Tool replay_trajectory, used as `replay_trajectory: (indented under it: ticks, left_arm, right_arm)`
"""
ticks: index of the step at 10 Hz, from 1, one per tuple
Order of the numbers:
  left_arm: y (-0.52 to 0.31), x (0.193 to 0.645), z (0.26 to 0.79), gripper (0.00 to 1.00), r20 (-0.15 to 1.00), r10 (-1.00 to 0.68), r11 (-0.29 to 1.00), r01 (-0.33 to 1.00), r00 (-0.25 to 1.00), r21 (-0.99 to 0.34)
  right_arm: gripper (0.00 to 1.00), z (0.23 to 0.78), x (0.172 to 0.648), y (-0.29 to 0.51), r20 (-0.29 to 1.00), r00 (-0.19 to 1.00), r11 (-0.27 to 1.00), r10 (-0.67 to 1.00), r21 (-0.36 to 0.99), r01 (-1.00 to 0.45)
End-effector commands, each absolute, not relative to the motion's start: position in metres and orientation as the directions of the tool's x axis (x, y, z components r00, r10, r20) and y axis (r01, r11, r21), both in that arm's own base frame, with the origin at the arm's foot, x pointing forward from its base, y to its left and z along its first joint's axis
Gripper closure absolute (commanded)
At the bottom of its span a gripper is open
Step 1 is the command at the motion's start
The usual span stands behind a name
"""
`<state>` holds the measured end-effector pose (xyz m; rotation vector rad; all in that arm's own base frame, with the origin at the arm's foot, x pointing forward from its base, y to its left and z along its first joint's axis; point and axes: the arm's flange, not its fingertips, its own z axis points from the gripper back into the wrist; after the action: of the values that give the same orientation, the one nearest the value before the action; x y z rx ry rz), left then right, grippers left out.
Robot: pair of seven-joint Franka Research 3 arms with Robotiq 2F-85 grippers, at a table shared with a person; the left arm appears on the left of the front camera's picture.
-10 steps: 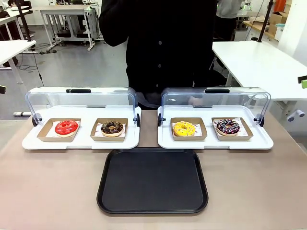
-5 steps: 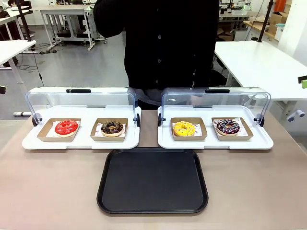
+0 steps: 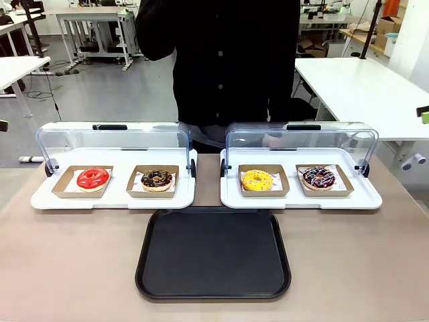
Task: Move the fourth donut from the left to the tray.
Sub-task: Pick up the Paper togo box containing the Donut indicated by the person and place it on the Handle tray.
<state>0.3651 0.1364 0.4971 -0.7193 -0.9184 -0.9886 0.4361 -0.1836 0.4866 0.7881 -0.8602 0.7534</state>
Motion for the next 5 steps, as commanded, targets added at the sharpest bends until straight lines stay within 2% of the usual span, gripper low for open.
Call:
replay_trajectory:
  ticks: [1, 5]
  left_arm:
    - [0.1374, 0.3671, 0.4991, 0.00, 0.904, -0.361, 0.379, 0.922, 0.229, -0.082]
    - [0.1374, 0.3671, 0.4991, 0.00, 0.904, -0.361, 0.379, 0.922, 0.229, -0.082]
  right_arm:
    - [0.00, 0.4875, 0.4378, -0.1821, 0.874, 0.427, 0.488, 0.232, 0.275, -0.829]
    - [0.00, 0.4875, 0.4378, -0.1821, 0.874, 0.427, 0.488, 0.232, 0.275, -0.829]
